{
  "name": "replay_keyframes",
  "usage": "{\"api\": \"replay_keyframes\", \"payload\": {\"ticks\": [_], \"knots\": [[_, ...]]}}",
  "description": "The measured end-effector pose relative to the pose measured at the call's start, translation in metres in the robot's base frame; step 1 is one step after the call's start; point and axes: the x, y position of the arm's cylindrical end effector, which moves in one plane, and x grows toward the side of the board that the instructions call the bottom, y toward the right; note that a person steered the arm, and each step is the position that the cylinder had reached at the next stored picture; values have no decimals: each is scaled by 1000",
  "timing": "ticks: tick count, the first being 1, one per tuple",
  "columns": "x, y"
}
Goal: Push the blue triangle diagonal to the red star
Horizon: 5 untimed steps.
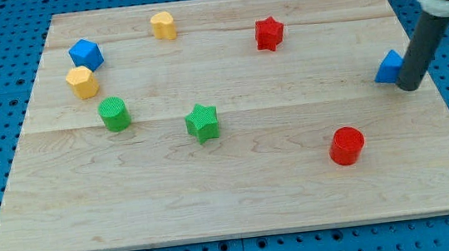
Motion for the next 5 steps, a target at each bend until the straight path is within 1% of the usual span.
{"api": "replay_keyframes", "payload": {"ticks": [1, 2, 3, 4, 5], "knots": [[-15, 3], [-28, -59], [-27, -54], [-25, 31], [-63, 62]]}}
